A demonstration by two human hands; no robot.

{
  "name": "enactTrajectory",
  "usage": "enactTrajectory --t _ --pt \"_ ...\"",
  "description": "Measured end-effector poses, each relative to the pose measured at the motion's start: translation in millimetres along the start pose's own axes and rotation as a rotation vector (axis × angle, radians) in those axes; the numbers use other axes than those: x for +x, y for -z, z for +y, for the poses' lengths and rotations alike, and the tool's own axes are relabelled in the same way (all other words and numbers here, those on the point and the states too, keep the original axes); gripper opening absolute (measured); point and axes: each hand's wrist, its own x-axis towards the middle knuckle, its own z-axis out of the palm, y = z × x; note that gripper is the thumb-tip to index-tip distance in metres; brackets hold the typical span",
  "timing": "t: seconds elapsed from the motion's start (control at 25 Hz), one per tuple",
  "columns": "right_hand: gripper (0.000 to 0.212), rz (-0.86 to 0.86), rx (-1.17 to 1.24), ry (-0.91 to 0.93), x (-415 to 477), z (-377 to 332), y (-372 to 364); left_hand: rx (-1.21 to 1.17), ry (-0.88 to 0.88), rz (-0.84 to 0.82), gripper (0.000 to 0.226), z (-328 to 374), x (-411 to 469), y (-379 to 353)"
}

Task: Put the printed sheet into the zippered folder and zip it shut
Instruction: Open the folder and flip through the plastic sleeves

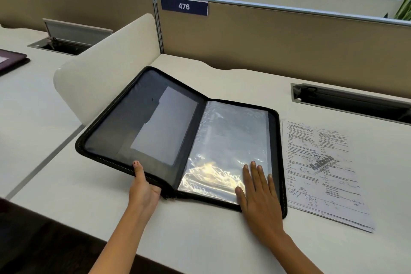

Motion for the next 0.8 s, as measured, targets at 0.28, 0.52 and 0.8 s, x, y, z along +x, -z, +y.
enactTrajectory --t 0.28,0.52,0.8 --pt "0.063 0.036 0.049 -0.01 -4.0 7.2 3.7 0.375 0.055 -0.002 0.044 6.7 14.7 13.8" --pt "0.063 0.025 0.04 0.003 -2.1 9.5 0.3 1.059 0.076 0.07 0.076 26.1 0.7 10.6" --pt "0.052 0.053 0.048 -0.002 4.7 3.7 11.7 1.487 -0.445 -0.018 0.059 40.4 -3.8 -24.8"
